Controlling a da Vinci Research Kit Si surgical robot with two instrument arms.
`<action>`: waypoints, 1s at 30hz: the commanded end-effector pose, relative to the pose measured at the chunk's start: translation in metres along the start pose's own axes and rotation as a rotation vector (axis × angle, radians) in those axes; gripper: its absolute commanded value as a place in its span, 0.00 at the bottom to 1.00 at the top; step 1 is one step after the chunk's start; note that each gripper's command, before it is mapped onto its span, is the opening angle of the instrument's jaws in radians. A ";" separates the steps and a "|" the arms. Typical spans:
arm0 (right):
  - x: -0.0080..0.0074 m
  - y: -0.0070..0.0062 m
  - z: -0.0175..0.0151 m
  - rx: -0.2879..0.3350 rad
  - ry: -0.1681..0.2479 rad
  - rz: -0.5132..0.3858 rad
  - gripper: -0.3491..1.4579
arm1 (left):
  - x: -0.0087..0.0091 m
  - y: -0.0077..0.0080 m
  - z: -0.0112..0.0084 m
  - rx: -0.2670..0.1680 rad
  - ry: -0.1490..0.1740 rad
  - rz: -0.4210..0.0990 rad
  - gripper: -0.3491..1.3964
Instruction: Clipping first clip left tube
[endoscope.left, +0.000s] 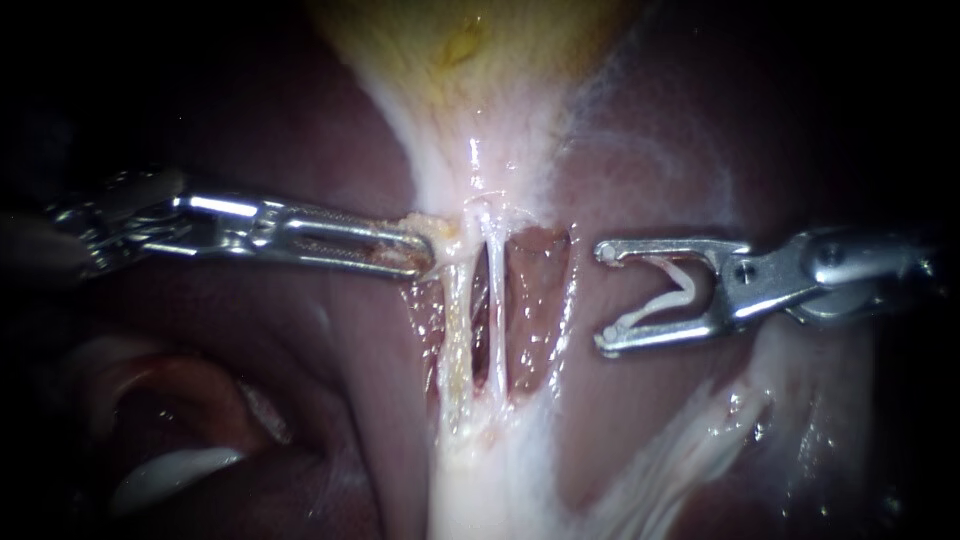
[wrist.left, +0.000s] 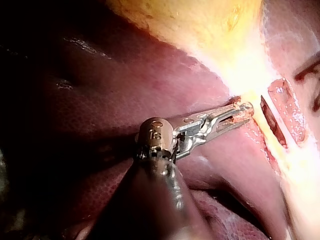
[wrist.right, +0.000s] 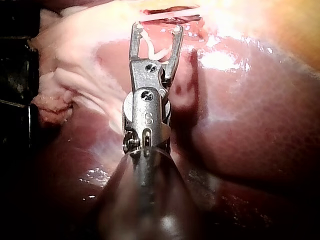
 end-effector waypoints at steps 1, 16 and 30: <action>0.0000 0.0000 0.0000 0.000 0.000 0.000 0.45 | 0.0000 -0.0001 -0.0001 0.000 0.000 0.000 0.00; 0.0000 -0.0001 0.0001 0.000 0.000 0.000 0.45 | -0.0030 -0.0015 -0.0036 0.029 -0.042 -0.021 0.00; 0.0002 -0.0002 0.0002 0.005 0.002 0.000 0.45 | -0.0049 -0.0031 -0.0056 0.056 -0.086 -0.036 0.00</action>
